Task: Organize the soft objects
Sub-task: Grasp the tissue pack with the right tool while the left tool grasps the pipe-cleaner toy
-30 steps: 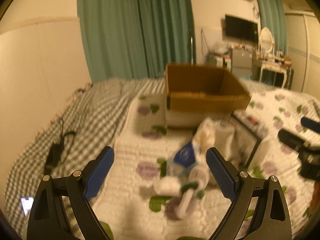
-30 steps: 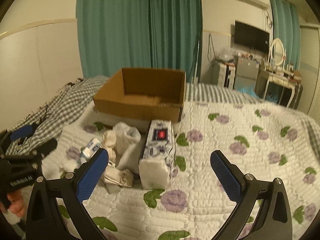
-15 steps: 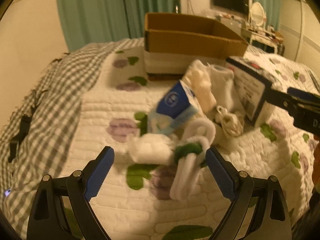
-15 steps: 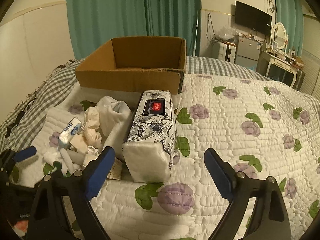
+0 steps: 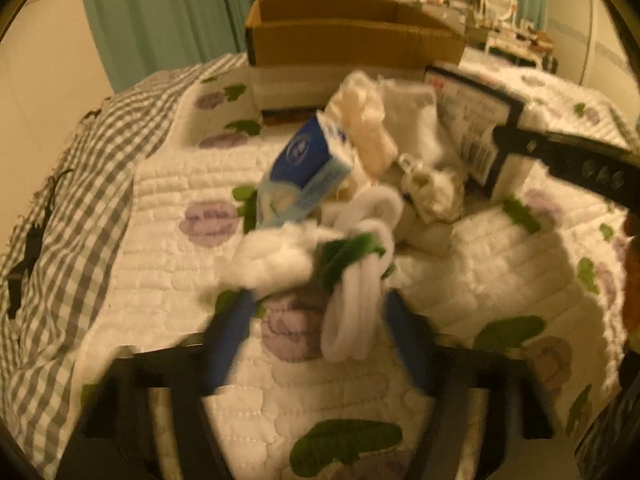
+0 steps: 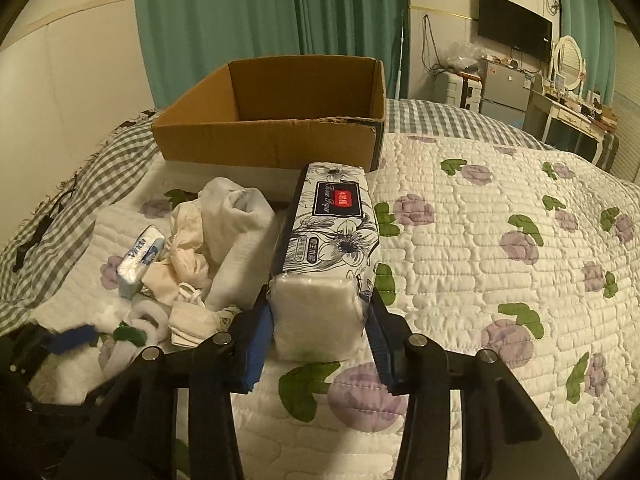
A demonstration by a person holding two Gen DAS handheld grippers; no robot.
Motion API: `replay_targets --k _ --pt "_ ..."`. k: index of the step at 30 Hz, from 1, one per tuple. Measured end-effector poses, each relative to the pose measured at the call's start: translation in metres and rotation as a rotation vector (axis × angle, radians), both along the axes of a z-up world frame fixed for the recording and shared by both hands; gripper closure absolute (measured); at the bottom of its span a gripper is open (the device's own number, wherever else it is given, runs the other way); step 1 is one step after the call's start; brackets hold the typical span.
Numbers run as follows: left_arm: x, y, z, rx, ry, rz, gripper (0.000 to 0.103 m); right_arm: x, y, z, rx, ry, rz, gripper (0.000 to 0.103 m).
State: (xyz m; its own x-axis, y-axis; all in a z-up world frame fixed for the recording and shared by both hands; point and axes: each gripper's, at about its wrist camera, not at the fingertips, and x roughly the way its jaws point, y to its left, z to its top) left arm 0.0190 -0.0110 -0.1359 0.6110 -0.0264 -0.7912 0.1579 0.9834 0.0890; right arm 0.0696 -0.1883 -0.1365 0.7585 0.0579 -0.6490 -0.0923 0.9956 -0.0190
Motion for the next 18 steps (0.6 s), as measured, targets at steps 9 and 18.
replay_targets --k 9,18 --pt "-0.008 -0.001 0.009 -0.064 0.018 -0.047 0.09 -0.018 -0.002 0.017 0.012 -0.048 0.011 0.067" --pt "-0.013 0.009 0.071 -0.128 -0.11 -0.036 0.09 -0.057 0.002 0.069 -0.004 -0.203 0.025 0.068"
